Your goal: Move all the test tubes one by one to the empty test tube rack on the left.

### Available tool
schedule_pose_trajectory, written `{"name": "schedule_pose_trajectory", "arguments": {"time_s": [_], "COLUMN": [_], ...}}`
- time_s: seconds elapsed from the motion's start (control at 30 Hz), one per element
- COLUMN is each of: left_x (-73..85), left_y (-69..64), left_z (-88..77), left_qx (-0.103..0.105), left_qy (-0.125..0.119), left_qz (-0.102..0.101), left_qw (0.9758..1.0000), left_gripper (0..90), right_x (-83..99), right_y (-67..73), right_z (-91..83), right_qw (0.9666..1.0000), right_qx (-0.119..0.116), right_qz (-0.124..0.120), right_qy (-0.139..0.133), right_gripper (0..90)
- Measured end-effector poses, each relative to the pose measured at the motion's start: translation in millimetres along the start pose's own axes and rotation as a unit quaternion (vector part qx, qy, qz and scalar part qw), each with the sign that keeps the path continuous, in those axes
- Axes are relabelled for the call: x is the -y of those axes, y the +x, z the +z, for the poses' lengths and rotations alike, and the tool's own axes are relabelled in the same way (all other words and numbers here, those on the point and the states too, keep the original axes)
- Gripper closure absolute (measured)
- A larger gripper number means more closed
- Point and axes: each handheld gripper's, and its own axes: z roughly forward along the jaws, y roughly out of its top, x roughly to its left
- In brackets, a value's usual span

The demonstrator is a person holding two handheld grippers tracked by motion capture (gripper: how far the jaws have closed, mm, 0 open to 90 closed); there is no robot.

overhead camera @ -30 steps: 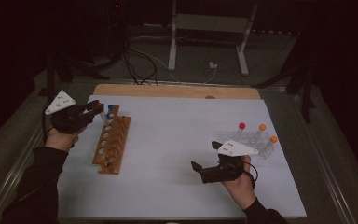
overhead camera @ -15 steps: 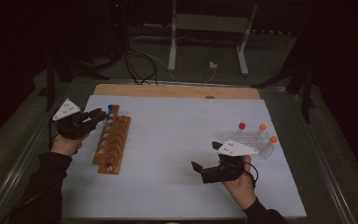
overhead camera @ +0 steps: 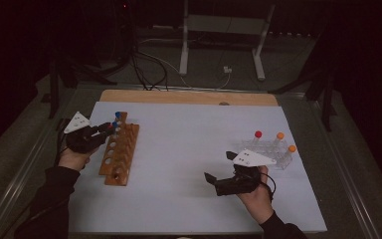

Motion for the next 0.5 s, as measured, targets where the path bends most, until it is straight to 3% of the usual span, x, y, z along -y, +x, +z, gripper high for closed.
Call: {"name": "schedule_pose_trajectory", "arguments": {"time_s": [0.3,0.5], "left_x": [0.0,-4.0], "left_y": [-0.2,-10.3], "left_z": [-1.0,-11.3], "left_qx": [0.005,0.018], "left_qy": [0.004,-0.006], "left_qz": [0.001,0.005], "left_qw": [1.0,0.9998], "left_gripper": [70.9,41.8], "right_x": [-0.5,-2.4], "right_y": [-0.7,-3.2], "right_z": [-1.2,-3.2], "right_qw": [1.0,1.0], "right_qx": [-0.002,-0.004], "right_qz": [0.0,-0.003], "right_qy": [-0.002,-0.004], "right_gripper": [0.0,0.0]}}
